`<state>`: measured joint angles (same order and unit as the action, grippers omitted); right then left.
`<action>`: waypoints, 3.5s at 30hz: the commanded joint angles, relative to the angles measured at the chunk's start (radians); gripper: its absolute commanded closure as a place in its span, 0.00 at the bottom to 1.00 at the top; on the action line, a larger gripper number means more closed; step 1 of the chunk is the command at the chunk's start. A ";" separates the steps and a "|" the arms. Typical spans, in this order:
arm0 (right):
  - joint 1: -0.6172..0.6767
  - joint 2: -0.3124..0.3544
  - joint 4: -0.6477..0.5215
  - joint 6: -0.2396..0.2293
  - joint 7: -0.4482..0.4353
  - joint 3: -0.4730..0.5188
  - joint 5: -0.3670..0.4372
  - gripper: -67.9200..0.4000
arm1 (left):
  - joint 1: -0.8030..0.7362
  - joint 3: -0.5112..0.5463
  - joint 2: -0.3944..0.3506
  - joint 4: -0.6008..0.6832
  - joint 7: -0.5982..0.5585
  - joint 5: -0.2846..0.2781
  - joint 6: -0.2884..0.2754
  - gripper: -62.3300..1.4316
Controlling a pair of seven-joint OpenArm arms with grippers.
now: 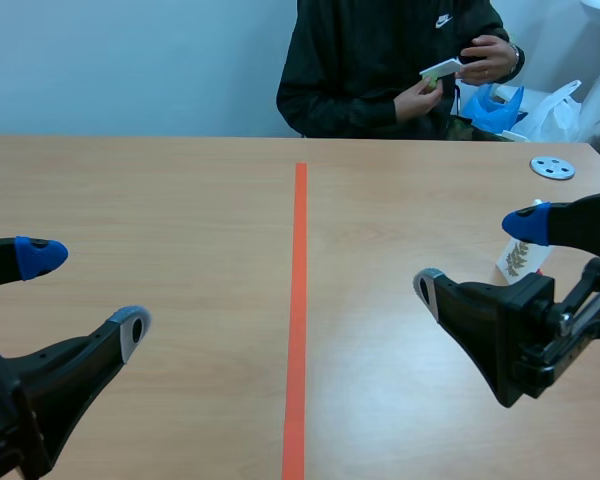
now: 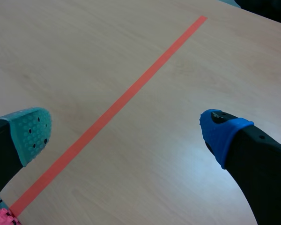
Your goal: Sort the leaf by its shape. The table is split by an orange tape line. A compound leaf with several leaflets goes to the left side, a simple leaf with one blade goes to the right side. Return to the home posture when a red brick is placed on the table.
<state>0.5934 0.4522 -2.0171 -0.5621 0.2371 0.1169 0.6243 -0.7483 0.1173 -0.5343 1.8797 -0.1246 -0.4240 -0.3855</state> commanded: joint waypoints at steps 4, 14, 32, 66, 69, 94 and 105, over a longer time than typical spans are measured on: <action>-0.012 0.007 -0.005 0.005 -0.015 0.002 0.008 0.00 | 0.004 -0.001 0.007 0.012 -0.018 -0.006 -0.002 0.00; -0.012 0.007 -0.005 0.005 -0.015 0.002 0.008 0.00 | 0.004 -0.001 0.007 0.012 -0.018 -0.006 -0.002 0.00; -0.012 0.007 -0.004 0.005 -0.015 0.002 0.008 0.00 | 0.004 -0.001 0.007 0.012 -0.018 -0.006 -0.002 0.00; -0.012 0.007 -0.004 0.005 -0.015 0.002 0.008 0.00 | 0.185 -0.107 0.007 -0.066 0.054 0.100 -0.079 0.00; -0.012 0.007 -0.004 0.005 -0.015 0.002 0.008 0.00 | 0.248 -0.155 0.007 -0.141 0.039 0.103 -0.082 0.00; -0.012 -0.014 -0.004 0.019 -0.018 0.002 -0.037 0.00 | 0.725 -0.536 0.142 -0.761 -0.270 0.369 -0.070 0.00; -0.012 -0.014 -0.004 0.019 -0.018 0.002 -0.038 0.00 | 0.852 -0.663 0.236 -0.947 -0.308 0.401 -0.008 0.00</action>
<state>0.5934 0.4320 -2.0171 -0.5430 0.2367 0.1173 0.5758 0.0937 -0.5449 -0.3065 0.9157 -0.4160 -0.0162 -0.3992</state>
